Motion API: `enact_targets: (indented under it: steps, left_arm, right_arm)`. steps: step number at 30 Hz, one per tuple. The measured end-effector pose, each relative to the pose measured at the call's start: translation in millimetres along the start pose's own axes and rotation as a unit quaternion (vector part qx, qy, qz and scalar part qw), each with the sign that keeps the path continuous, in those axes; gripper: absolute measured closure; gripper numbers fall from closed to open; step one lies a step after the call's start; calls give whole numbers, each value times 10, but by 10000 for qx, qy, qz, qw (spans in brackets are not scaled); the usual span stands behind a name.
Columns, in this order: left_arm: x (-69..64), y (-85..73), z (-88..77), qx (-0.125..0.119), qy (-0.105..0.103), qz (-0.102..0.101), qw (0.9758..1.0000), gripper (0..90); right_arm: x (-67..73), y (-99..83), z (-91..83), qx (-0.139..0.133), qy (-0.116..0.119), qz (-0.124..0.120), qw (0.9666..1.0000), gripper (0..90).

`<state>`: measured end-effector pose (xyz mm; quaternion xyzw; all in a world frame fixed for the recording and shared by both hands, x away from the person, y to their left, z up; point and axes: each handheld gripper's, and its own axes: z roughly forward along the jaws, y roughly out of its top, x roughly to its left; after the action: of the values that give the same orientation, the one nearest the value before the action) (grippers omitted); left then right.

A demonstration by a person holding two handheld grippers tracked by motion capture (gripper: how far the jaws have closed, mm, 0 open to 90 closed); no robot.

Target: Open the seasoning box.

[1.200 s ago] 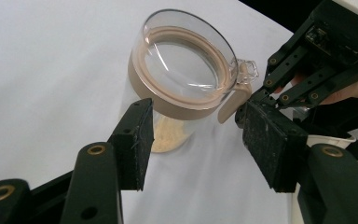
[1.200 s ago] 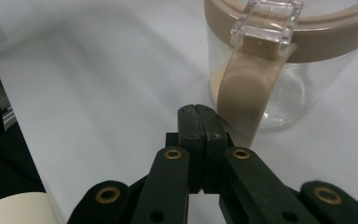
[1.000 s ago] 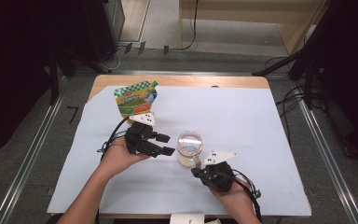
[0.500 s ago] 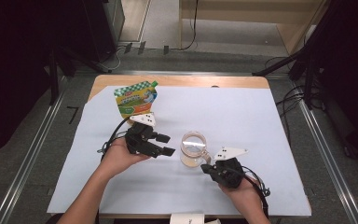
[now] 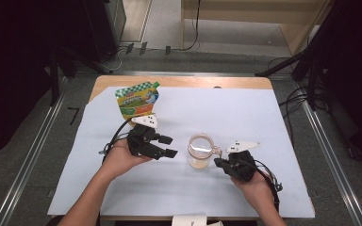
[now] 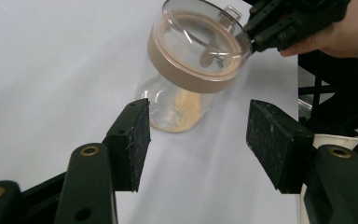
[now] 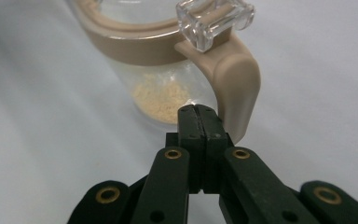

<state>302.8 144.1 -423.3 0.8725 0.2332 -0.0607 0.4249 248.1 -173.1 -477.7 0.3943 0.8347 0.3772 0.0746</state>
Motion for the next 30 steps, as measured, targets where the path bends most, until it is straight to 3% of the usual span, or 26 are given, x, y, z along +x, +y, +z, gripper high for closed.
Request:
enact_targets:
  steps: [15, 19, 21, 26, 30]
  left_arm:
    - [-40, 35, 175, 41, -53, 45, 10000, 373]
    - [-47, 40, 192, 4, -24, 54, 10000, 371]
    - [-39, 44, 195, -67, -14, 39, 10000, 370]
    - [-15, 57, 232, -162, -26, -41, 9999, 333]
    - [-16, 67, 273, -183, -4, 5, 9998, 304]
  right_arm:
    - [-306, 84, 176, -229, -351, 79, 9991, 900]
    - [-346, 114, 251, -280, -267, 59, 9992, 900]
    - [-340, 133, 273, -252, -407, -64, 9988, 900]
    - [-351, 147, 326, -182, -447, -43, 9988, 900]
    - [-347, 143, 376, -99, -509, -10, 9987, 900]
